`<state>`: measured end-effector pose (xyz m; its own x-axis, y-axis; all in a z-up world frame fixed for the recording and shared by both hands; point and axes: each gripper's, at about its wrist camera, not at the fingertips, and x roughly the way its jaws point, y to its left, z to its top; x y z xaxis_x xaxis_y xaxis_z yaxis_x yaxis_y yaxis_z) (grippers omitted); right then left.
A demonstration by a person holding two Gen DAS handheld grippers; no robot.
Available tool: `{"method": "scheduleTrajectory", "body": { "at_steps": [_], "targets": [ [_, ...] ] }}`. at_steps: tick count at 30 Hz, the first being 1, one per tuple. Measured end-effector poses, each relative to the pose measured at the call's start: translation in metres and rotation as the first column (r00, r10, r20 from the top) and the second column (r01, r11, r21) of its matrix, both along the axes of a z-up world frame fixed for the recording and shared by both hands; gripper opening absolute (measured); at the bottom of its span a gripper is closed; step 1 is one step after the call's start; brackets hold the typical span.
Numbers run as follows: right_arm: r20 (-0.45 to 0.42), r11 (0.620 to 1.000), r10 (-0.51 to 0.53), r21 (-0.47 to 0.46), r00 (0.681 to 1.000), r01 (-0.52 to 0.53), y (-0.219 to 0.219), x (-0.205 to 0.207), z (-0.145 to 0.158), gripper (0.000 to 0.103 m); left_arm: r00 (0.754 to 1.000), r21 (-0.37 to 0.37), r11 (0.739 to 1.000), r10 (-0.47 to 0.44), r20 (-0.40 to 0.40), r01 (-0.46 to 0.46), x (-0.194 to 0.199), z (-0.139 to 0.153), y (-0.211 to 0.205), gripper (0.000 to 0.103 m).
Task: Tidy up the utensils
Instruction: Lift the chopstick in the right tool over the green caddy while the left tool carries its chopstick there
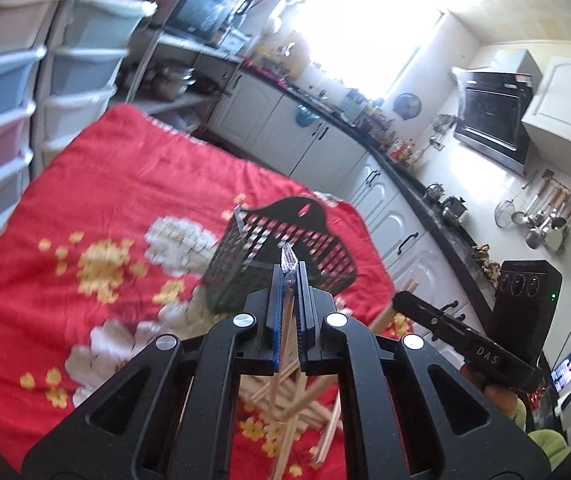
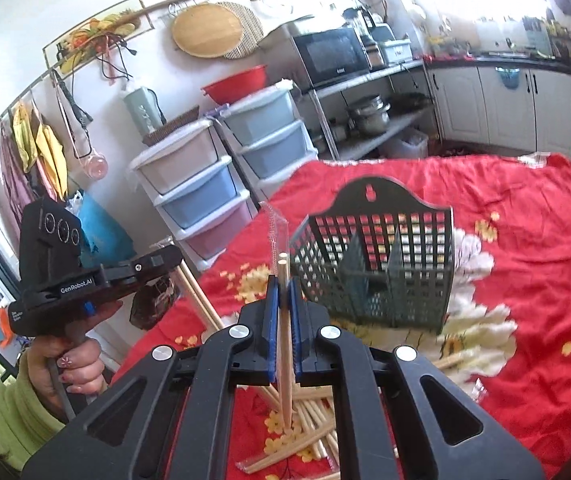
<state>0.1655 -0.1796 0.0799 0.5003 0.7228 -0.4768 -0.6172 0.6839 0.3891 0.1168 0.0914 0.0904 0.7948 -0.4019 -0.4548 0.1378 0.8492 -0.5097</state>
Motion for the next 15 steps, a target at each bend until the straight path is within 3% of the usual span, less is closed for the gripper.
{"method": "scheduleTrajectory", "body": {
  "at_steps": [7, 15],
  "targets": [
    [0.057, 0.999, -0.025, 0.029, 0.998, 0.024, -0.004, 0.005, 0.024, 0.006, 0.996, 0.018, 0.999, -0.044, 0.083, 0.042, 0.012, 0.032, -0.017, 0.003],
    [0.178, 0.996, -0.080, 0.058, 0.981, 0.071, -0.012, 0.013, 0.066, 0.006, 0.978, 0.063, 0.998, -0.042, 0.203, 0.030, 0.026, 0.077, -0.029, 0.003]
  ]
}}
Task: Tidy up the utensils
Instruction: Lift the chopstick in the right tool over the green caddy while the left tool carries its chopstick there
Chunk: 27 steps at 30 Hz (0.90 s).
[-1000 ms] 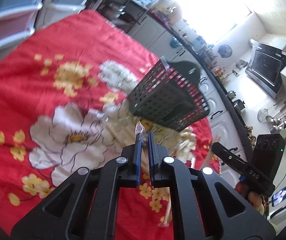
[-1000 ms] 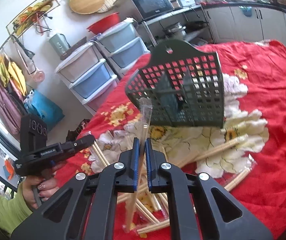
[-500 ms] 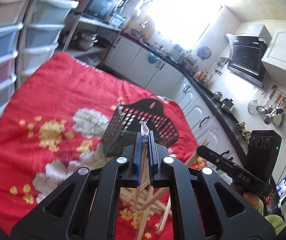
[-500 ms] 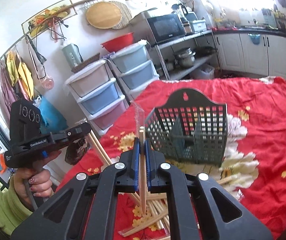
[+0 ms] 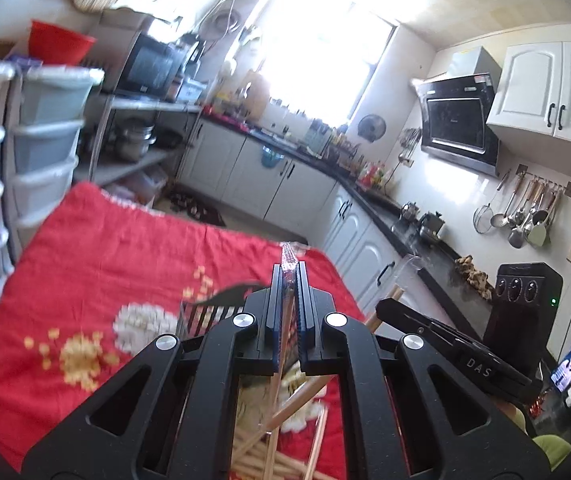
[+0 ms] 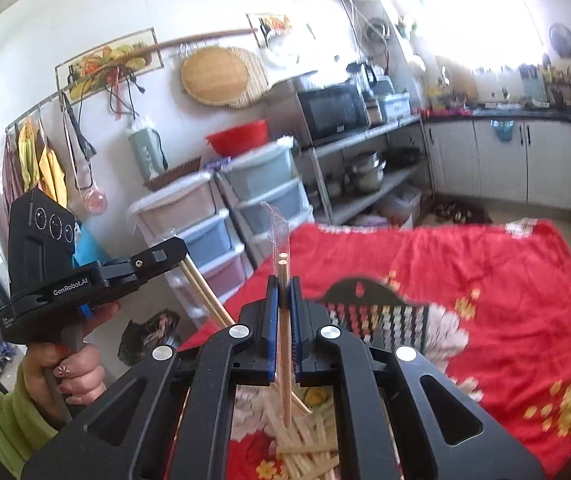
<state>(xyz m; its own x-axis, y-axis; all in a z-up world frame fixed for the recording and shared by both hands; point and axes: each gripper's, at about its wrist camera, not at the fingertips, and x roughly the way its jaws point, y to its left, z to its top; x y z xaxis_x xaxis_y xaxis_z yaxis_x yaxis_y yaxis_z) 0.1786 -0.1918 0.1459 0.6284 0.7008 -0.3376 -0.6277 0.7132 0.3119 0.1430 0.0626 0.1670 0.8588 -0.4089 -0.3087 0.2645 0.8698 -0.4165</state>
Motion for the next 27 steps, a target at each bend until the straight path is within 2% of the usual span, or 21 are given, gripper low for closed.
{"method": "scheduleTrajectory", "body": {
  "at_steps": [8, 15, 20, 27],
  "targets": [
    [0.078, 0.998, -0.047, 0.032, 0.996, 0.045, -0.007, 0.016, 0.033, 0.006, 0.997, 0.017, 1.000, 0.019, 0.077, -0.020, 0.017, 0.034, -0.006, 0.003],
    [0.113, 0.993, -0.096, 0.074, 0.989, 0.088, -0.020, 0.028, 0.052, 0.006, 0.991, 0.025, 0.997, 0.063, 0.116, -0.066, 0.028, 0.048, -0.006, 0.003],
    [0.124, 0.987, -0.137, 0.099, 0.983, 0.125, -0.030, 0.036, 0.059, 0.006, 0.986, 0.035, 0.994, 0.102, 0.129, -0.108, 0.033, 0.050, 0.001, 0.003],
    [0.116, 0.976, -0.201, 0.104, 0.973, 0.190, -0.042, 0.050, 0.053, 0.006, 0.984, 0.032, 0.989, 0.143, 0.104, -0.146, 0.045, 0.038, 0.012, 0.003]
  ]
}}
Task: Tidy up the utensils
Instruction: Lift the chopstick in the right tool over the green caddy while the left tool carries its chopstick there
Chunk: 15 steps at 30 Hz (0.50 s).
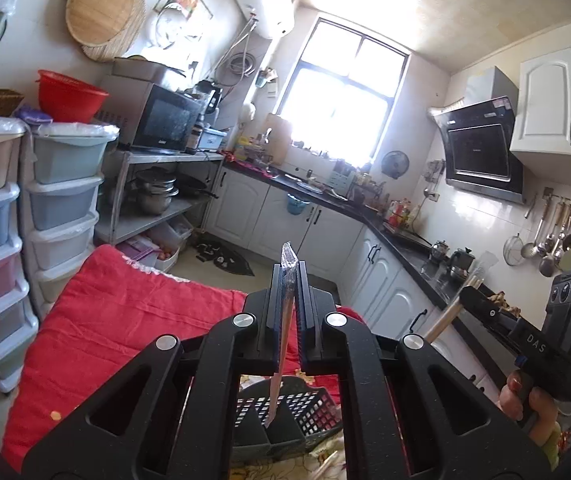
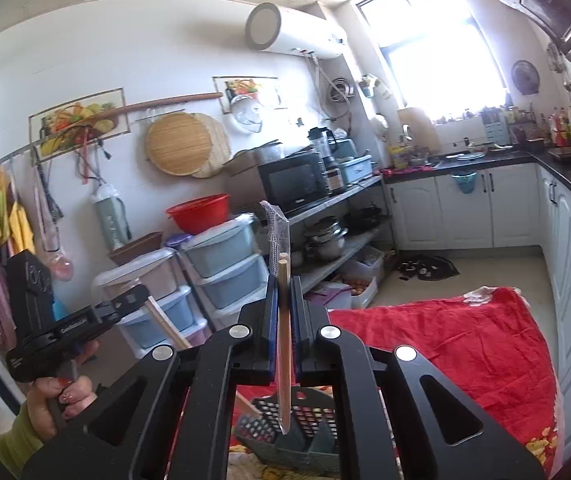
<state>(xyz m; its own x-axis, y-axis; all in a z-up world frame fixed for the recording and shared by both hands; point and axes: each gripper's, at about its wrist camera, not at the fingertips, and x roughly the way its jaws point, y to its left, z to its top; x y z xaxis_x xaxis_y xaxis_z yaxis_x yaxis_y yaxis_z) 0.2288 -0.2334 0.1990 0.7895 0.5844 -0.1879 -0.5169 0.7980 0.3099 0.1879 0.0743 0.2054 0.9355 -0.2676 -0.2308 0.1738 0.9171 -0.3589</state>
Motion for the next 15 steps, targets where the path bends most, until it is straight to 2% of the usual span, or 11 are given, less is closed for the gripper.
{"method": "scheduleTrajectory", "body": {
  "at_steps": [5, 10, 15],
  "targets": [
    [-0.014, 0.999, -0.041, -0.010, 0.999, 0.041, -0.004, 0.012, -0.013, 0.006, 1.000, 0.004, 1.000, 0.025, -0.012, -0.024, 0.007, -0.013, 0.005, 0.003],
    [0.000, 0.994, -0.088, -0.062, 0.996, 0.087, 0.000, 0.017, -0.029, 0.006, 0.999, 0.021, 0.999, 0.037, -0.025, -0.036, 0.013, -0.026, 0.001, 0.003],
    [-0.021, 0.994, -0.087, -0.065, 0.996, 0.085, 0.004, 0.023, -0.044, 0.006, 0.998, 0.029, 0.999, 0.038, -0.041, -0.036, 0.020, -0.042, -0.001, 0.003]
  ]
}}
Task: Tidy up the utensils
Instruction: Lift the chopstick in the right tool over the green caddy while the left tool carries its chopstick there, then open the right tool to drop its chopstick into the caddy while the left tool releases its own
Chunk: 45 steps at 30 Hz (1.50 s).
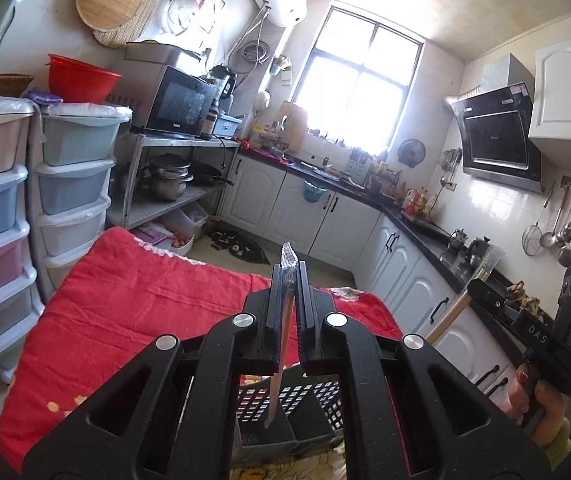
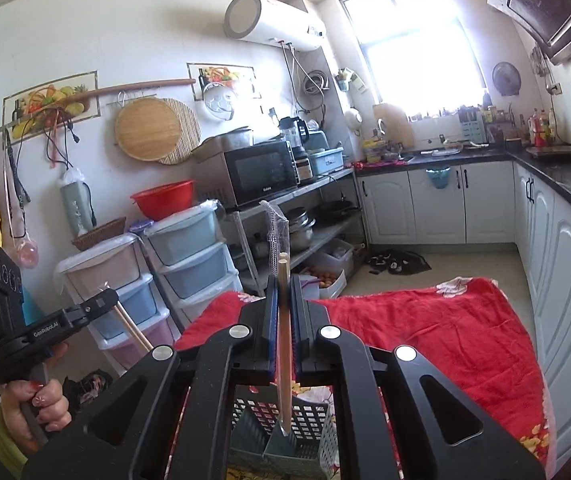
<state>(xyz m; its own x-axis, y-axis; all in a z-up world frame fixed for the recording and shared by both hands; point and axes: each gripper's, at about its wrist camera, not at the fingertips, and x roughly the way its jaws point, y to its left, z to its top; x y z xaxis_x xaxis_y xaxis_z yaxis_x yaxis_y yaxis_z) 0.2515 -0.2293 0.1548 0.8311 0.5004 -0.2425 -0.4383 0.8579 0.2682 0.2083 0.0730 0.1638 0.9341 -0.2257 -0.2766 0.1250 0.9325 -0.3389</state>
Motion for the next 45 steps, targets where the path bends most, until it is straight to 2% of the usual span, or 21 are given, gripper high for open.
{"method": "scheduleTrajectory", "body": {
  "at_steps": [13, 21, 23, 24, 25, 27, 28, 31, 33, 35, 41, 45],
  "targets": [
    [-0.097, 1.000, -0.012, -0.020, 0.995, 0.010, 0.010, 0.015, -0.046, 0.006, 1.000, 0.091, 0.996, 0.003, -0.024, -0.001, 0.005, -0.041, -0.020, 0.003],
    [-0.143, 1.000, -0.010, -0.012, 0.990, 0.008, 0.015, 0.018, -0.060, 0.007, 0.999, 0.105, 0.994, -0.001, -0.045, 0.006, 0.006, -0.051, -0.025, 0.003],
    [-0.153, 1.000, -0.013, -0.016, 0.988, 0.010, 0.015, 0.018, -0.063, 0.013, 0.999, 0.107, 0.994, -0.004, -0.053, 0.009, 0.007, -0.053, -0.025, 0.004],
    [-0.158, 1.000, -0.016, -0.015, 0.987, 0.014, 0.015, 0.018, -0.064, 0.022, 0.999, 0.107, 0.994, -0.001, -0.054, 0.007, 0.006, -0.053, -0.025, 0.007],
    [-0.160, 1.000, -0.019, -0.013, 0.987, 0.017, 0.015, 0.018, -0.065, 0.026, 0.998, 0.106, 0.994, -0.001, -0.057, 0.007, 0.006, -0.055, -0.024, 0.010],
    [-0.163, 1.000, -0.025, -0.015, 0.986, 0.023, 0.014, 0.017, -0.067, 0.027, 0.998, 0.104, 0.995, 0.000, -0.063, 0.006, 0.005, -0.057, -0.024, 0.021],
    [-0.165, 1.000, -0.024, -0.016, 0.986, 0.022, 0.013, 0.016, -0.067, 0.029, 0.998, 0.099, 0.995, 0.001, -0.067, 0.005, 0.004, -0.057, -0.023, 0.023],
    [-0.163, 0.999, -0.030, -0.019, 0.986, 0.027, 0.011, 0.013, -0.067, 0.037, 0.997, 0.088, 0.996, 0.007, -0.071, -0.001, 0.000, -0.057, -0.020, 0.039],
    [-0.158, 0.999, -0.033, -0.033, 0.987, 0.028, 0.011, 0.010, -0.067, 0.042, 0.998, 0.085, 0.996, 0.017, -0.061, -0.012, -0.005, -0.055, -0.019, 0.054],
    [-0.153, 0.999, -0.036, -0.045, 0.987, 0.030, 0.010, 0.006, -0.067, 0.046, 0.998, 0.081, 0.997, 0.025, -0.056, -0.020, -0.008, -0.054, -0.017, 0.060],
    [-0.128, 0.997, -0.037, -0.077, 0.991, 0.027, 0.012, -0.009, -0.065, 0.057, 0.998, 0.069, 0.996, 0.058, -0.037, -0.055, -0.021, -0.050, -0.009, 0.090],
    [-0.105, 0.994, -0.039, -0.103, 0.994, 0.028, 0.014, -0.020, -0.066, 0.062, 0.997, 0.073, 0.995, 0.068, -0.033, -0.065, -0.030, -0.049, -0.008, 0.092]
  ]
}}
